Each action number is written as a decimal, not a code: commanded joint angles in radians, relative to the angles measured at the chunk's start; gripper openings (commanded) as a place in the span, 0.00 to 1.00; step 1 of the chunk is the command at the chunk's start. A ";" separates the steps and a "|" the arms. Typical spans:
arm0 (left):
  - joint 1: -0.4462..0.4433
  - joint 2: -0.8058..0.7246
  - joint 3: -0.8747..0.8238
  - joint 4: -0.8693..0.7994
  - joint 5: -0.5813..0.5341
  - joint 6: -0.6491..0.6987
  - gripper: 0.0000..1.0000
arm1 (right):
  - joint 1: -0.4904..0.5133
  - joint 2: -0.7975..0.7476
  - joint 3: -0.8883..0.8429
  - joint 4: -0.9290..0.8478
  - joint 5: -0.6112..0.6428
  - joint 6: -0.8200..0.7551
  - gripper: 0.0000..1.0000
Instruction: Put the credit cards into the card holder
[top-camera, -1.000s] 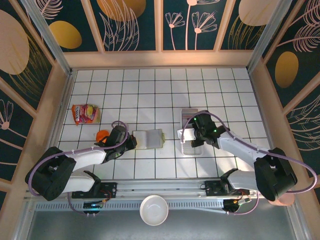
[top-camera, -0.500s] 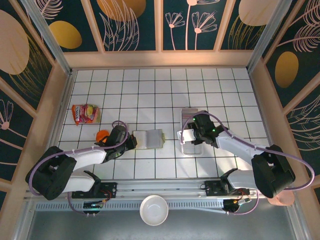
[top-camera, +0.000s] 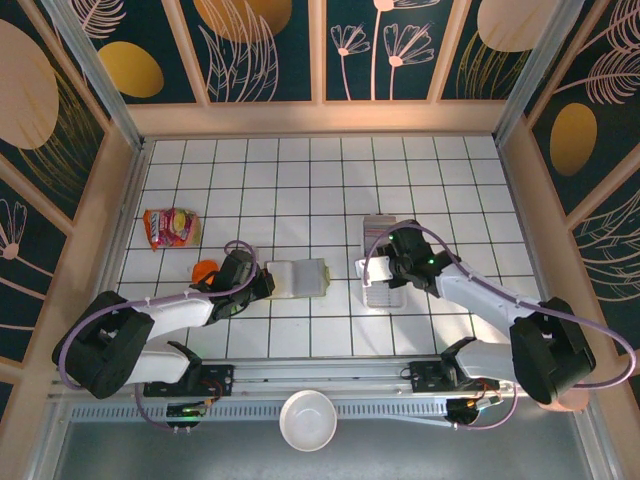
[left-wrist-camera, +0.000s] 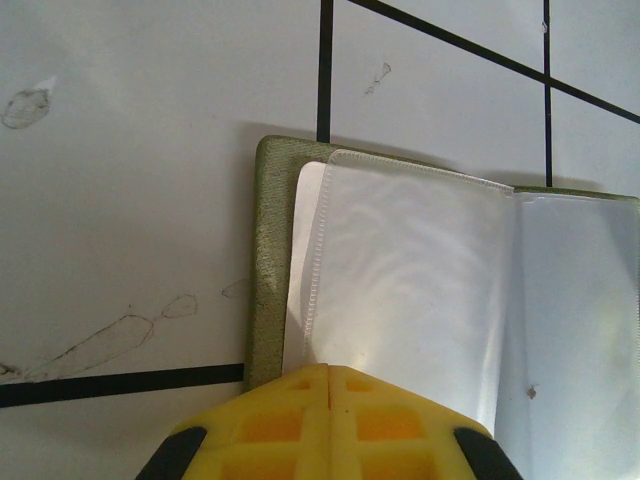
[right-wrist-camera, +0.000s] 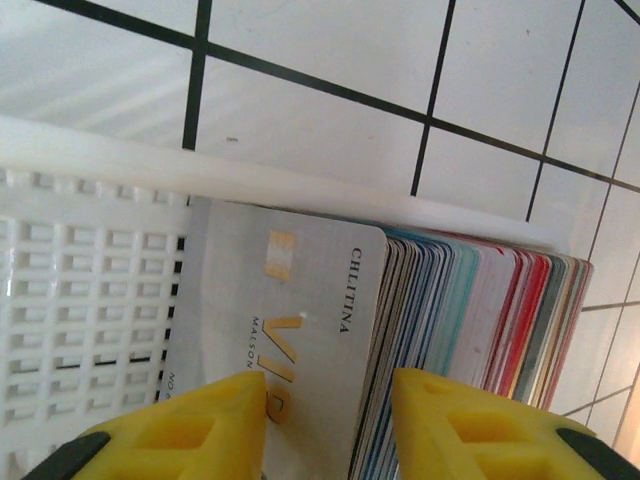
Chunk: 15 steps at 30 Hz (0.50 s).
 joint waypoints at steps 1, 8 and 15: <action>0.006 0.016 0.007 -0.021 0.013 0.009 0.00 | -0.023 -0.028 0.023 0.003 0.022 0.002 0.35; 0.006 0.018 0.004 -0.015 0.016 0.006 0.00 | -0.026 -0.036 0.015 -0.001 0.024 0.002 0.30; 0.006 0.026 0.005 -0.010 0.021 0.006 0.00 | -0.026 -0.038 0.025 -0.015 0.024 0.005 0.22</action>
